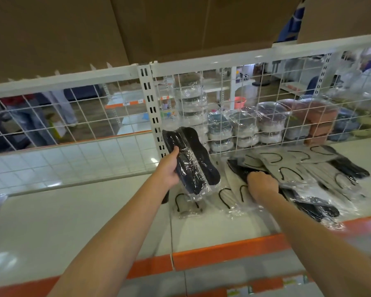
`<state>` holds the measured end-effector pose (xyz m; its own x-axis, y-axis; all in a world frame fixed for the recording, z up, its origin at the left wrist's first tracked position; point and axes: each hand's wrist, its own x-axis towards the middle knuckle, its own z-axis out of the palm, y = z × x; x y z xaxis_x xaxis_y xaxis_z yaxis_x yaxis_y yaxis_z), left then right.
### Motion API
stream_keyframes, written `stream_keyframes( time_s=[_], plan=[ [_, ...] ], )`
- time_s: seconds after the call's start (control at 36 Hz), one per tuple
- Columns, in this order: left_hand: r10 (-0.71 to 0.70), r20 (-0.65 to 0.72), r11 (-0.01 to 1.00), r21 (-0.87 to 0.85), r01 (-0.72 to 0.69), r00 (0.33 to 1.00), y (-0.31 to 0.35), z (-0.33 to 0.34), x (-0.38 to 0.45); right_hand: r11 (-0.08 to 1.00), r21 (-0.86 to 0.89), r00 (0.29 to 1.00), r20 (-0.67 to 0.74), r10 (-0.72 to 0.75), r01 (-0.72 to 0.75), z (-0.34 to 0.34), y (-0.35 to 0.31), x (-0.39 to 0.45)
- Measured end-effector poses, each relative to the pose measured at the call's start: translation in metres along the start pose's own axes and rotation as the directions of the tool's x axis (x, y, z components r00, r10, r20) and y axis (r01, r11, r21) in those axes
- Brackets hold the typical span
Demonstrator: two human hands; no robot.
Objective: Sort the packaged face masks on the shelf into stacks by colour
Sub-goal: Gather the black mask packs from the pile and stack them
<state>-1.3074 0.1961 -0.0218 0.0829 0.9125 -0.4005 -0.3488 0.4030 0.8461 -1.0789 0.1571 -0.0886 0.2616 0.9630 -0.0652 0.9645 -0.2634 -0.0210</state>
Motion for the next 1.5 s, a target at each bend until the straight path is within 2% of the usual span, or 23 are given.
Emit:
stream_keyframes(
  time_s=[0.06,0.14,0.31,0.39,0.47,0.5,0.56,0.58,0.61,0.67,0.69,0.72,0.78,0.83,0.89,1.06,1.11,1.19,1.28,1.33,1.39,1.44,1.5],
  plan=[
    [-0.013,-0.016,1.0,0.018,0.013,1.0,-0.001,0.002,0.001,0.999,0.044,0.999,-0.012,0.032,-0.031,-0.005,0.0,0.002],
    [-0.033,-0.03,0.999,0.026,0.034,0.999,-0.001,0.005,0.003,0.955,0.292,0.995,-0.066,0.07,-0.048,-0.017,-0.001,0.009],
    [-0.032,-0.006,0.999,0.028,0.032,0.999,-0.003,0.011,0.006,0.788,0.586,0.972,-0.225,-0.065,0.188,-0.078,-0.027,0.007],
    [-0.057,0.122,0.998,-0.023,0.06,0.991,-0.004,0.016,0.004,0.613,0.702,0.93,-0.225,-0.291,0.362,-0.103,-0.044,-0.006],
    [0.007,0.259,1.0,-0.011,-0.004,0.966,-0.004,0.019,-0.002,0.381,0.873,0.841,-0.061,-0.537,0.306,-0.112,-0.055,-0.016],
    [0.04,0.268,0.999,-0.004,-0.04,0.963,-0.003,0.02,-0.003,0.3,0.92,0.838,-0.052,-0.543,0.251,-0.112,-0.056,-0.016],
    [0.093,0.2,0.995,0.004,-0.095,0.975,0.0,0.021,-0.006,0.174,0.965,0.894,-0.103,-0.436,0.196,-0.108,-0.052,-0.01],
    [0.106,0.159,0.994,0.015,-0.11,0.982,0.001,0.02,-0.006,0.2,0.955,0.929,-0.14,-0.342,0.217,-0.104,-0.047,-0.004],
    [0.114,0.142,0.993,0.018,-0.118,0.983,0.003,0.019,-0.007,0.32,0.916,0.954,-0.166,-0.249,0.242,-0.098,-0.041,0.003],
    [0.123,0.131,0.992,0.017,-0.126,0.984,0.005,0.014,-0.007,0.696,0.691,0.98,-0.139,-0.14,0.197,-0.079,-0.022,0.017],
    [0.122,0.123,0.992,0.017,-0.125,0.985,0.005,0.011,-0.007,0.838,0.53,0.991,-0.073,-0.11,0.132,-0.065,-0.012,0.022],
    [0.119,0.114,0.992,0.016,-0.122,0.986,0.005,0.008,-0.006,0.924,0.375,0.996,0.014,-0.091,0.079,-0.049,-0.001,0.023],
    [0.12,0.105,0.992,0.019,-0.122,0.987,0.005,0.004,-0.006,0.987,0.161,0.985,0.162,-0.052,0.026,-0.017,0.016,0.017],
    [0.12,0.104,0.992,0.011,-0.122,0.987,0.005,0.001,-0.005,0.997,0.077,0.982,0.185,-0.046,0.032,0.008,0.027,0.007],
    [0.115,0.099,0.993,0.024,-0.118,0.988,0.004,0.001,-0.005,0.997,0.057,0.994,0.089,-0.064,0.059,0.019,0.032,0.003],
    [0.074,0.057,0.992,0.098,-0.079,0.996,0.001,0.009,-0.006,0.999,0.045,1.0,0.024,0.005,-0.006,0.003,0.024,0.003],
    [0.031,0.022,0.99,0.138,-0.034,0.999,-0.001,0.011,-0.005,0.996,0.083,1.0,-0.016,0.025,-0.024,-0.007,0.022,0.007],
    [-0.016,-0.019,0.986,0.164,0.019,1.0,-0.002,0.012,-0.003,0.963,0.271,0.999,-0.036,0.008,0.002,-0.027,0.018,0.016],
    [-0.027,-0.017,0.99,0.141,0.029,0.999,-0.003,0.017,-0.004,0.876,0.474,0.995,-0.075,-0.068,0.096,-0.057,0.004,0.015],
    [-0.027,0.009,0.996,0.087,0.027,1.0,-0.004,0.02,-0.006,0.82,0.521,0.967,-0.212,-0.143,0.235,-0.076,-0.011,0.009],
    [-0.035,0.113,0.999,-0.01,0.036,0.993,-0.003,0.02,-0.006,0.751,0.527,0.914,-0.296,-0.277,0.398,-0.093,-0.027,-0.002],
    [-0.014,0.247,0.998,-0.064,0.03,0.969,-0.001,0.02,-0.007,0.69,0.515,0.857,-0.223,-0.464,0.508,-0.108,-0.041,-0.016],
    [0.026,0.273,0.999,-0.053,-0.012,0.962,0.001,0.02,-0.009,0.653,0.526,0.8,-0.091,-0.594,0.545,-0.115,-0.052,-0.027]
  ],
)
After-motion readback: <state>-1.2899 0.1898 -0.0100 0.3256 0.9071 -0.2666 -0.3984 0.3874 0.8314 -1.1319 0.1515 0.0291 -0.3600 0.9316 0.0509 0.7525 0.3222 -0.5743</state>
